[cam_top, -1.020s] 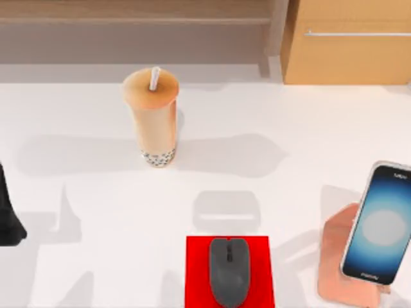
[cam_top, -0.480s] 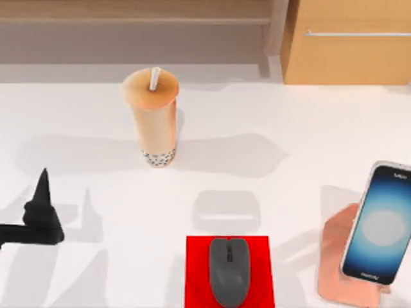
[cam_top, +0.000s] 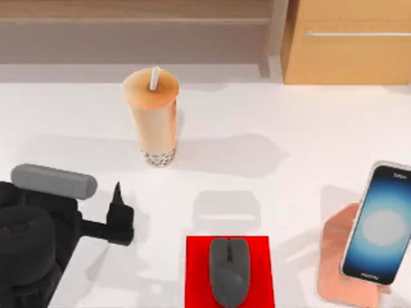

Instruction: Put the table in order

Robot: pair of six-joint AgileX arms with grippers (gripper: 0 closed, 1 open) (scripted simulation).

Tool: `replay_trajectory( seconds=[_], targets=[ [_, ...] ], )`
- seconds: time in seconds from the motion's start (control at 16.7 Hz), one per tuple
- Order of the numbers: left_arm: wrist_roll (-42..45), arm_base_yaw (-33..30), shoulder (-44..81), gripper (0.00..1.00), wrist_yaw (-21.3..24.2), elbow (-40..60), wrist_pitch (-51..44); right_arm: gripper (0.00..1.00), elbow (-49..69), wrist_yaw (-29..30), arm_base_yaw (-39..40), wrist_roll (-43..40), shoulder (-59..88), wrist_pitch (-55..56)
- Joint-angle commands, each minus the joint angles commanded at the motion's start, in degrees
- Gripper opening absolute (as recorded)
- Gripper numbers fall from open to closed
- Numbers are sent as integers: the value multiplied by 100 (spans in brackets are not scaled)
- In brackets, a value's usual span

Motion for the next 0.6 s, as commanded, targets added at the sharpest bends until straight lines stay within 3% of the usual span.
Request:
replay_trajectory(
  seconds=[0.3, 0.6],
  targets=[
    [40, -691, 2649, 100, -734, 975, 2069, 100, 0, 0, 0, 0, 0, 0],
    [110, -879, 4254, 100, -1227, 2074, 3736, 100, 0, 0, 0, 0, 0, 0]
  ],
)
